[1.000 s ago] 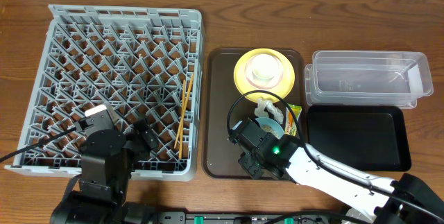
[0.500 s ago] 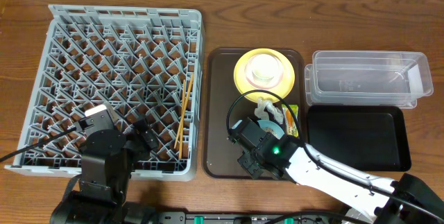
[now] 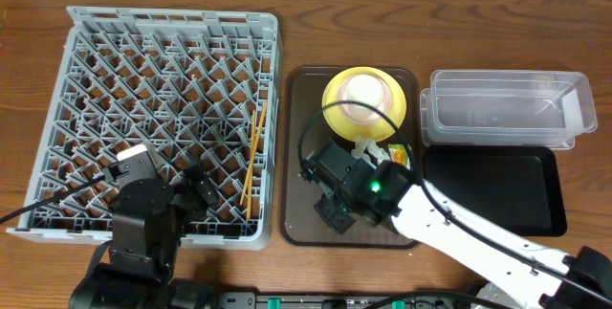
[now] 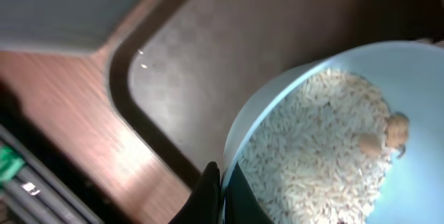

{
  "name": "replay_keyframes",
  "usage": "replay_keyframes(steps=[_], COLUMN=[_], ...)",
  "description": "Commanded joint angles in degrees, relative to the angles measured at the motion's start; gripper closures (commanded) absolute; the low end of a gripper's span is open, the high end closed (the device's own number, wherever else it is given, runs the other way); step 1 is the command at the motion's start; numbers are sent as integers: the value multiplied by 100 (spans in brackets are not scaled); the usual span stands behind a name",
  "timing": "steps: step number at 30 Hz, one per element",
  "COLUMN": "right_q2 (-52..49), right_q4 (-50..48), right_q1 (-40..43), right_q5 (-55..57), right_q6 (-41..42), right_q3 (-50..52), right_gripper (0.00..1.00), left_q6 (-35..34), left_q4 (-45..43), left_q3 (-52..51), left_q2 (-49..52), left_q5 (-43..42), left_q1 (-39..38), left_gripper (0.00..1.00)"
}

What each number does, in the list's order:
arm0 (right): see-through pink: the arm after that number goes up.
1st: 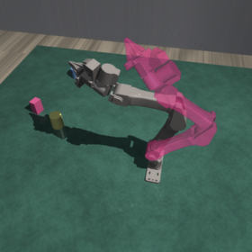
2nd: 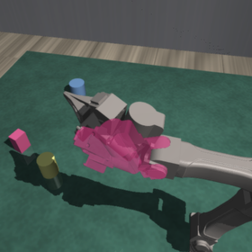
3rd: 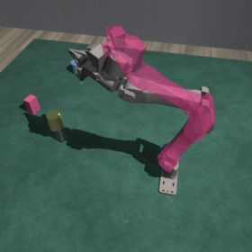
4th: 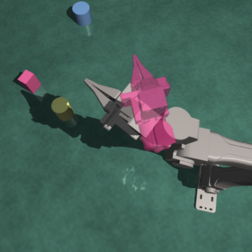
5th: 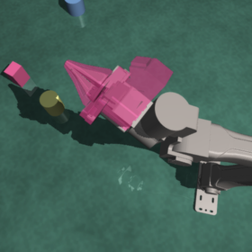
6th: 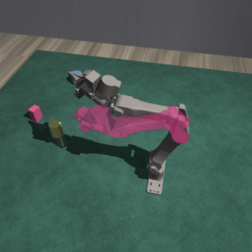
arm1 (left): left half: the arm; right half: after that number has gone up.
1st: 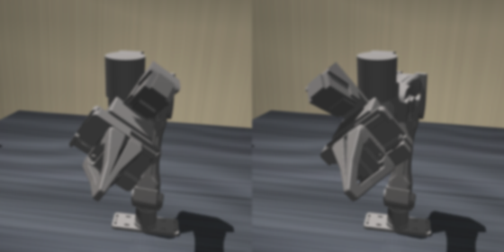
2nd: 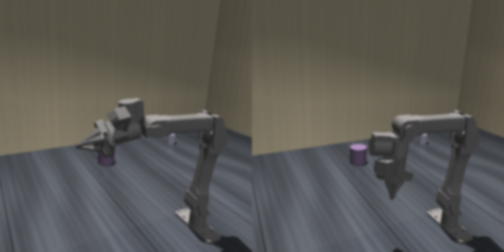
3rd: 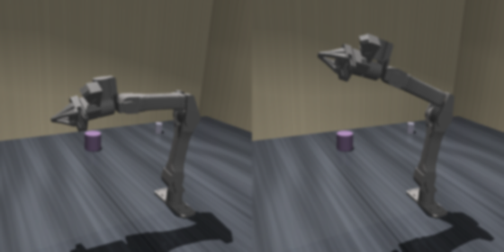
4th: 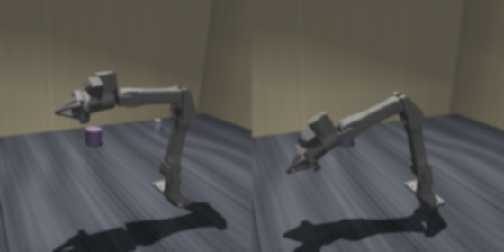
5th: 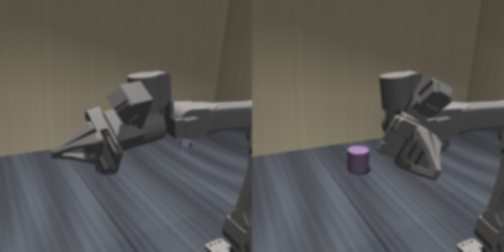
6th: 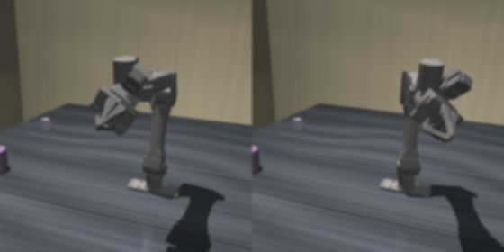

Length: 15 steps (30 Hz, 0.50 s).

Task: Sort waste into correct bins and load items into the dishwasher
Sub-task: 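Grip the bowl rim with the right gripper and lift it rightward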

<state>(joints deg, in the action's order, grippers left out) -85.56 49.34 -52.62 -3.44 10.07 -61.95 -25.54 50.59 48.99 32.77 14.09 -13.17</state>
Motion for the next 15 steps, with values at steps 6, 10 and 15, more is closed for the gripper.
replay_keyframes(steps=[6,10,15], right_q2=[-7,85,444], right_q4=[793,874,719], right_q1=[293,791,1893], right_q5=[-46,-105,-905], right_q6=[20,70,61], right_q3=[-1001,-1080,-1082], right_gripper=[99,99,99], left_q6=[-7,-7,-7], left_q4=[-2,-2,-2], left_q3=[46,46,46], left_q2=[-13,-13,-13], left_q5=[74,74,74], left_q1=[35,35,35], left_gripper=[5,5,5])
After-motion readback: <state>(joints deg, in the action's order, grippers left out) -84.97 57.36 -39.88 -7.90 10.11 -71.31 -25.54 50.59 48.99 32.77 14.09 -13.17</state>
